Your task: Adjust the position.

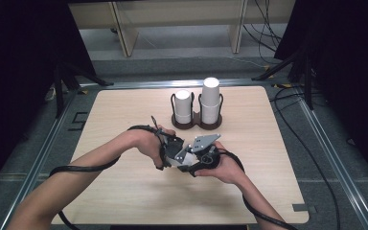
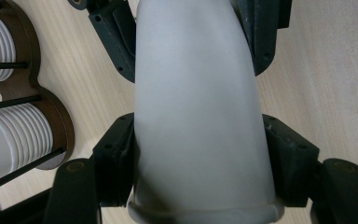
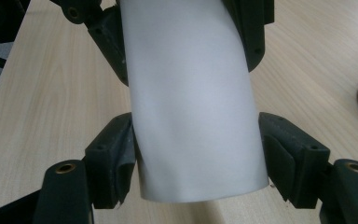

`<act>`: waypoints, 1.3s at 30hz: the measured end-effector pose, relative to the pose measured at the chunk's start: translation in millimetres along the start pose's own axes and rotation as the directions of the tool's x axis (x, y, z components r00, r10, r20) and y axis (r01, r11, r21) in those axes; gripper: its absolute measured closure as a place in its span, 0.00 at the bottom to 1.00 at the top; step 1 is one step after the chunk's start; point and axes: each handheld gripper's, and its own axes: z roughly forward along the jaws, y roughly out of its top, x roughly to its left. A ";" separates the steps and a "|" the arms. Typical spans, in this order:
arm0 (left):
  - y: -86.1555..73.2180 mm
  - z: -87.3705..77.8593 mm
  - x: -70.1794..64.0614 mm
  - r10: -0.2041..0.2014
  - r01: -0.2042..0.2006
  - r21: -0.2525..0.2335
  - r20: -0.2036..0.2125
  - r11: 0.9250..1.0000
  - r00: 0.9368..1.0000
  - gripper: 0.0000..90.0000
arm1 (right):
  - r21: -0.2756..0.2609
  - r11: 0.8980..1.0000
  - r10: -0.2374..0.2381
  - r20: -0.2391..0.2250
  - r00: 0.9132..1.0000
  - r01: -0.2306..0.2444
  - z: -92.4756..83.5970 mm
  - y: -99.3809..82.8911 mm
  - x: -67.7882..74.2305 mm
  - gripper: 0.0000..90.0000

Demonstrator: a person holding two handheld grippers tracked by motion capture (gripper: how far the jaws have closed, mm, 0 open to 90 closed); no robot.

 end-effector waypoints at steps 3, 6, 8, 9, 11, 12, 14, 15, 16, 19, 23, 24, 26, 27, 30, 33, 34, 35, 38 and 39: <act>0.2 -0.9 -0.3 0.001 -0.001 -0.004 0.001 1.000 1.000 0.39 | -0.005 1.000 -0.006 0.003 1.000 0.006 1.1 -0.5 -0.1 0.36; 0.0 -1.8 -0.1 0.012 -0.012 -0.001 0.002 1.000 1.000 0.39 | -0.017 1.000 -0.015 -0.015 1.000 0.015 2.2 -1.4 -0.8 0.37; 0.0 -1.7 -0.5 0.010 -0.010 -0.004 0.004 1.000 1.000 0.39 | -0.009 1.000 0.003 -0.024 1.000 -0.003 1.6 -1.9 0.8 0.38; 0.0 -1.8 -0.7 0.011 -0.011 -0.002 0.004 1.000 1.000 0.39 | -0.007 1.000 -0.013 -0.014 1.000 0.013 0.9 -1.7 0.5 0.38; 0.1 -2.8 0.1 0.032 -0.032 0.001 0.007 0.999 0.999 0.39 | -0.012 1.000 -0.019 -0.016 1.000 0.019 1.4 -2.2 0.8 0.39; -0.3 -1.8 -1.5 0.004 -0.004 -0.020 0.006 1.000 1.000 0.39 | -0.010 1.000 -0.011 -0.026 1.000 0.010 1.5 -2.7 1.4 0.39; -0.7 -2.6 -1.0 0.025 -0.025 -0.018 0.008 1.000 1.000 0.39 | -0.012 1.000 -0.017 -0.033 0.999 0.016 1.0 -3.1 2.0 0.39; -1.6 -1.9 -2.3 -0.003 0.004 -0.035 0.015 0.999 1.000 0.38 | -0.015 0.999 -0.031 -0.029 0.999 0.030 1.1 -3.3 2.0 0.40; -2.2 -2.5 -1.8 -0.001 0.002 -0.040 0.021 0.999 1.000 0.37 | -0.016 0.999 -0.035 -0.027 0.999 0.035 -0.5 -3.1 2.3 0.40; -5.1 -2.2 -2.3 -0.005 0.005 -0.074 -0.004 0.997 1.000 0.30 | -0.025 0.997 -0.067 -0.015 0.998 0.067 -0.4 -4.6 4.3 0.40; -11.6 -1.0 -5.4 -0.024 0.019 -0.118 -0.044 0.993 0.999 0.16 | -0.031 0.996 -0.079 -0.009 0.997 0.078 -2.4 -7.4 8.7 0.40; -13.8 -1.4 -6.1 -0.046 0.038 -0.140 -0.055 0.989 0.997 0.15 | -0.038 0.995 -0.088 0.004 0.996 0.088 -3.2 -8.2 8.8 0.40; -18.7 -2.2 -7.1 -0.059 0.043 -0.181 -0.082 0.983 0.995 0.14 | -0.052 0.995 -0.086 0.017 0.996 0.087 -6.2 -10.5 9.0 0.40; -22.0 -2.8 -7.6 -0.083 0.063 -0.199 -0.094 0.978 0.992 0.13 | -0.058 0.994 -0.086 0.028 0.996 0.088 -8.3 -11.5 8.5 0.40; -34.4 -3.1 -8.9 -0.140 0.104 -0.266 -0.120 0.958 0.983 0.11 | -0.086 0.994 -0.060 0.052 0.997 0.064 -14.5 -17.4 7.2 0.40; -45.1 -1.5 -11.3 -0.199 0.144 -0.328 -0.141 0.934 0.970 0.10 | -0.136 0.989 -0.042 0.084 0.996 0.053 -20.9 -20.6 5.5 0.40; -47.6 -0.6 -12.7 -0.226 0.162 -0.352 -0.149 0.922 0.963 0.10 | -0.155 0.986 -0.043 0.099 0.994 0.058 -22.6 -21.6 4.0 0.40; -50.9 0.0 -13.6 -0.256 0.183 -0.375 -0.155 0.909 0.954 0.10 | -0.165 0.985 -0.029 0.106 0.994 0.046 -24.3 -22.7 3.8 0.40; -62.5 7.5 -20.9 -0.382 0.254 -0.487 -0.185 0.836 0.905 0.10 | -0.246 0.969 0.013 0.171 0.985 0.030 -29.7 -27.9 0.3 0.40; -65.2 9.8 -23.2 -0.418 0.274 -0.516 -0.184 0.811 0.889 0.10 | -0.265 0.964 0.034 0.177 0.984 0.014 -31.5 -29.6 0.2 0.40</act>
